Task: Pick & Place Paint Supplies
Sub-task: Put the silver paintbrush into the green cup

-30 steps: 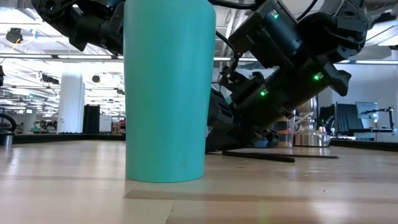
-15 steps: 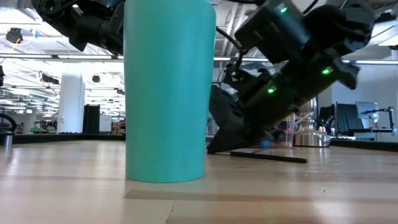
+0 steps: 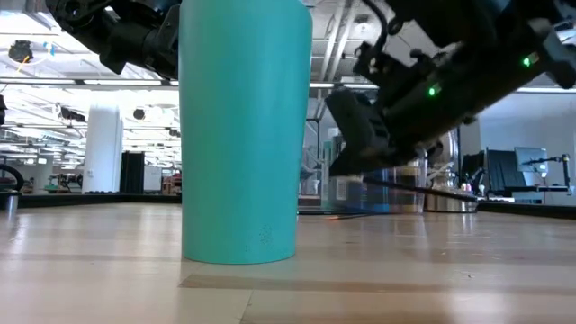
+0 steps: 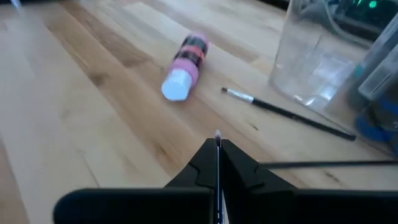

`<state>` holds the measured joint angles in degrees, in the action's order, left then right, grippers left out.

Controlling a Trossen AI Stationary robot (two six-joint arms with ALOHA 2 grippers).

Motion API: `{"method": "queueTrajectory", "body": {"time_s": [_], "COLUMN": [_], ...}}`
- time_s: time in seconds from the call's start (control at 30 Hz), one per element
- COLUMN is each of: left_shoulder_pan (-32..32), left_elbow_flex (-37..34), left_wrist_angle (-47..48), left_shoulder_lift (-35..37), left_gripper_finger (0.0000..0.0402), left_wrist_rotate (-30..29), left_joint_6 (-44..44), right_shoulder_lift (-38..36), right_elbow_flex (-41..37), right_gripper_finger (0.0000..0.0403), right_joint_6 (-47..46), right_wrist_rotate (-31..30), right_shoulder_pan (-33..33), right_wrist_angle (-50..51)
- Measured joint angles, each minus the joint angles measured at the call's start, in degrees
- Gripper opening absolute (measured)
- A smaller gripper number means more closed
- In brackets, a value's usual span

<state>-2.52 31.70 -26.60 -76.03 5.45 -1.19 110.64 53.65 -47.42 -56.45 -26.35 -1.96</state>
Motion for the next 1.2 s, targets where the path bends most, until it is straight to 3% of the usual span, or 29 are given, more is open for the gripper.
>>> {"method": "queueTrajectory", "body": {"time_s": [0.2,0.37,0.47,0.57,0.77,1.03,1.2], "left_shoulder_pan": [0.0,0.0,0.1,1.1,6.1,16.2,21.0], "left_elbow_flex": [0.0,-1.7,-3.8,-6.2,-9.5,-10.0,-10.0], "left_wrist_angle": [0.0,0.0,-0.1,-0.2,-1.0,-2.4,-2.6], "left_shoulder_lift": [0.0,0.0,0.0,0.0,0.0,0.0,0.0], "left_gripper_finger": [0.0121,0.0121,0.0121,0.0121,0.0121,0.0121,0.0121], "left_wrist_rotate": [0.0,0.5,0.5,0.5,0.5,-0.8,-7.9], "left_joint_6": [0.0,2.4,4.8,6.6,10.4,10.8,10.9], "right_shoulder_lift": [-2.7,-8.3,-12.4,-15.0,-13.2,0.1,7.6], "right_elbow_flex": [0.0,0.1,0.1,0.3,0.4,9.3,20.8], "right_gripper_finger": [0.0,0.0,0.0,0.0,0.0,0.0,0.0], "right_joint_6": [2.5,6.9,14.4,27.3,53.8,81.7,85.2], "right_wrist_rotate": [-2.8,-9.1,-12.4,-12.9,-5.3,3.4,8.9], "right_shoulder_pan": [-1.1,-3.0,-5.0,-7.0,-10.8,-11.6,-10.0], "right_wrist_angle": [-0.4,-1.9,-7.5,-19.4,-49.9,-86.6,-86.9]}}
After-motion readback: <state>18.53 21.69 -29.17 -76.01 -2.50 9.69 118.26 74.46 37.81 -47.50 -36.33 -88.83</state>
